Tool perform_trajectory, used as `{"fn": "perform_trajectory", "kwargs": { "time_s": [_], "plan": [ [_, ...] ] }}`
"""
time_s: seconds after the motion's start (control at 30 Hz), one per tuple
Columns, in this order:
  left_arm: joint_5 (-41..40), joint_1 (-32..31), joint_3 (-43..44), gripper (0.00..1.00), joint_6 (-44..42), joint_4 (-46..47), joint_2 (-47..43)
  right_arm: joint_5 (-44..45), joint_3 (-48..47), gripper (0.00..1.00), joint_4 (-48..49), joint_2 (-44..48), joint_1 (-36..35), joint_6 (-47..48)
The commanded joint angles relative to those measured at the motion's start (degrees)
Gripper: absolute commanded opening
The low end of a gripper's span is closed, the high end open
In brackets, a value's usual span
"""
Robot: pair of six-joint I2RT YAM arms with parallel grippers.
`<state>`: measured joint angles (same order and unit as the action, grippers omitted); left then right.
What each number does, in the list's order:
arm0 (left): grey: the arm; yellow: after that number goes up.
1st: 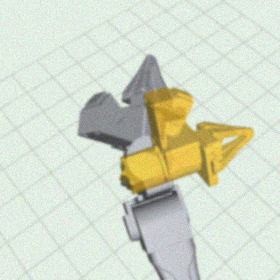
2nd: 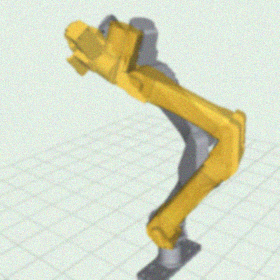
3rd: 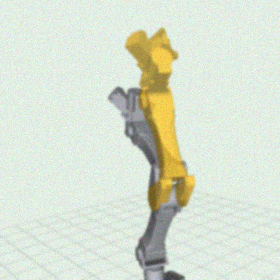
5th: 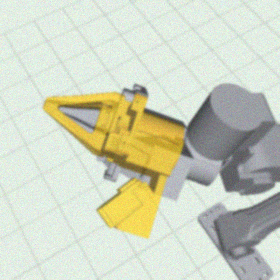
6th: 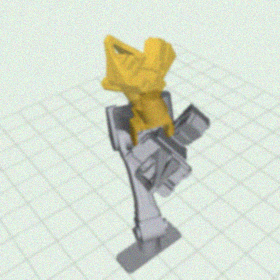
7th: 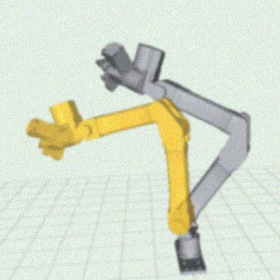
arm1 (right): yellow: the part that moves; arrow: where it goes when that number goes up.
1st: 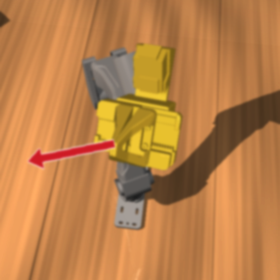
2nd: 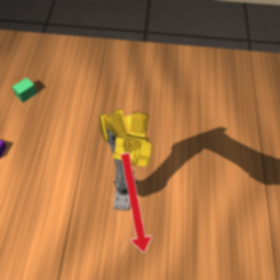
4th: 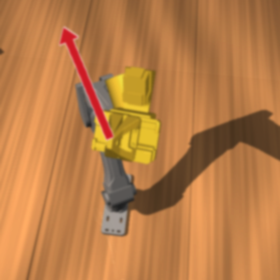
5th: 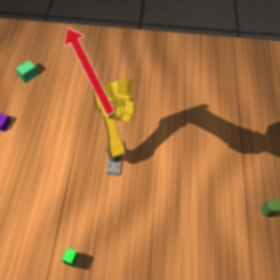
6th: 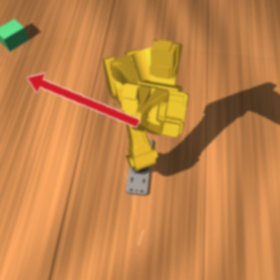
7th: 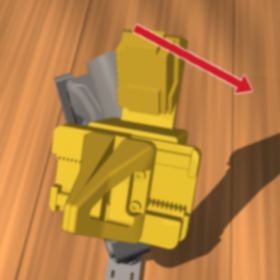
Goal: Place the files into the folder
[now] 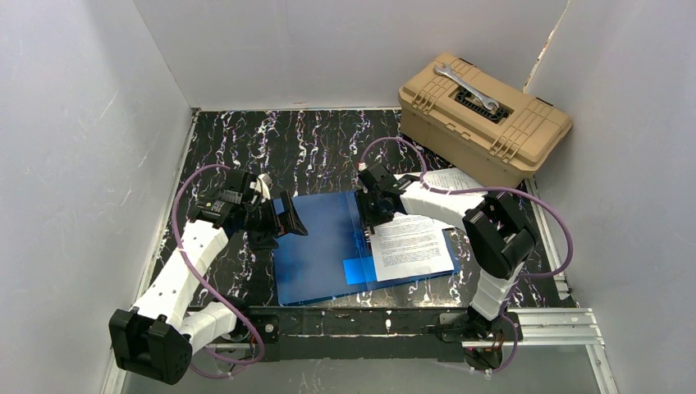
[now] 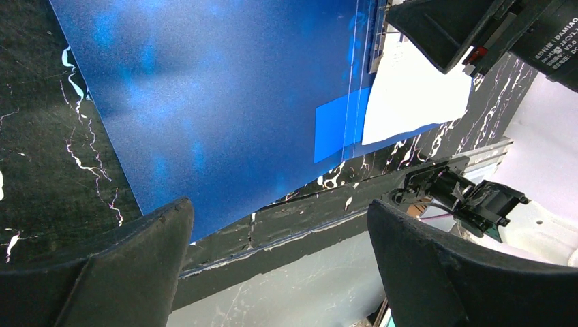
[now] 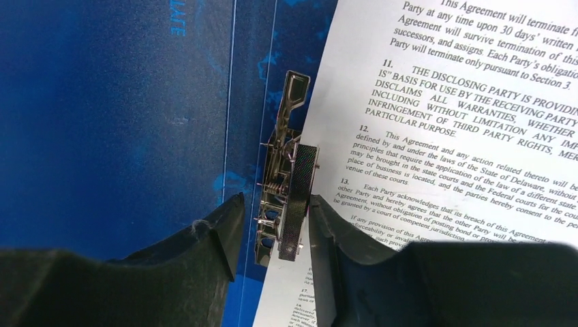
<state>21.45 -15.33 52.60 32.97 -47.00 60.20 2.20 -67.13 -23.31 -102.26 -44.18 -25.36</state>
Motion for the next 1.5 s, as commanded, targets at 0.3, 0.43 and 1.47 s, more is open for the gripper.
{"fn": "perform_trajectory", "kwargs": {
  "time_s": [0.3, 0.43, 1.47],
  "plan": [
    [0.87, 0.27, 2.84, 0.98, -1.73, -2.3, -1.01, -1.41, -4.01, 0.23, 3.48, -3.06, -2.05, -3.35],
    [0.85, 0.22, 3.28, 0.98, -2.11, -2.56, -0.88, -1.84, -4.23, 0.18, 5.03, -4.15, -2.71, -5.28],
    [2.49, 0.22, 3.56, 0.98, -6.01, -3.72, 1.7, 5.6, -9.6, 0.58, 5.53, -0.77, -6.44, -6.48]
  ]
}}
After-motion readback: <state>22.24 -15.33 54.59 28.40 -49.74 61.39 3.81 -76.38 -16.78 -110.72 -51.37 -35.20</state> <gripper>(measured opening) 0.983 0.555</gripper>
